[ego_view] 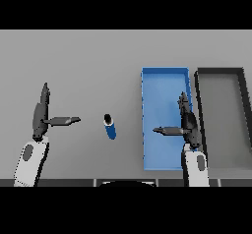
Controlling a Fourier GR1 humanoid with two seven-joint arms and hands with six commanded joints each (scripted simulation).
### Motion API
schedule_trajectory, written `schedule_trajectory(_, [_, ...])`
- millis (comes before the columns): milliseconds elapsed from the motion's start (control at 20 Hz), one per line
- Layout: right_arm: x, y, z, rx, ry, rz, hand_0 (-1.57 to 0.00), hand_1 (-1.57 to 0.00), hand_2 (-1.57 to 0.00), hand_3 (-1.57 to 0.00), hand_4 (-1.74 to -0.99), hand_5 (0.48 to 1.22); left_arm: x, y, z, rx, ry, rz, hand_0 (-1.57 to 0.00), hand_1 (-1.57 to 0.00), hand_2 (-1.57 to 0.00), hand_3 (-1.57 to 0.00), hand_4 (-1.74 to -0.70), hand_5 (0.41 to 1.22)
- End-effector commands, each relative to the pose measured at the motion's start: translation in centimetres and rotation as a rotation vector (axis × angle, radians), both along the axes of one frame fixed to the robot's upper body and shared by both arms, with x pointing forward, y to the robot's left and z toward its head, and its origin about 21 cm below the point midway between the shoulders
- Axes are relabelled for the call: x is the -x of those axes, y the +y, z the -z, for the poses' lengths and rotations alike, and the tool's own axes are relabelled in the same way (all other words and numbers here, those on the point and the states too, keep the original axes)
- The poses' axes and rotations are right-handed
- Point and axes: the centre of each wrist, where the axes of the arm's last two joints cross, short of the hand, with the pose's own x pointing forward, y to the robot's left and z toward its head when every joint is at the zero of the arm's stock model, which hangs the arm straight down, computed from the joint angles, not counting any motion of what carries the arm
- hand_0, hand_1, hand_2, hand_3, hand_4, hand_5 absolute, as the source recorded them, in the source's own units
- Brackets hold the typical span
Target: Pick up the blue pipe and place it into the blue bin.
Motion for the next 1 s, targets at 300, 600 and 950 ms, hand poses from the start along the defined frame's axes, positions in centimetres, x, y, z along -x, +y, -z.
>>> schedule_trajectory(300, [0.6,-1.5,0.1,0.12,-0.024,-0.04,0.0,0.0,0.0,0.0,-1.254,0.598,0.2,0.9,-0.1,-0.038,0.003,0.137,0.0,0.0,0.0,0.0,-1.19,0.605])
schedule_trajectory(600, [2.5,-1.7,-0.9,0.298,-0.036,-0.137,0.0,0.0,0.0,0.0,-1.236,0.594,0.8,3.6,-0.2,-0.095,0.047,0.342,0.0,0.0,0.0,0.0,-1.17,0.603])
schedule_trajectory(950, [2.2,-2.0,-1.0,0.292,-0.053,-0.153,0.0,0.0,0.0,0.0,-1.234,0.609,3.1,1.7,-0.2,-0.114,0.13,0.635,0.0,0.0,0.0,0.0,-1.18,0.557])
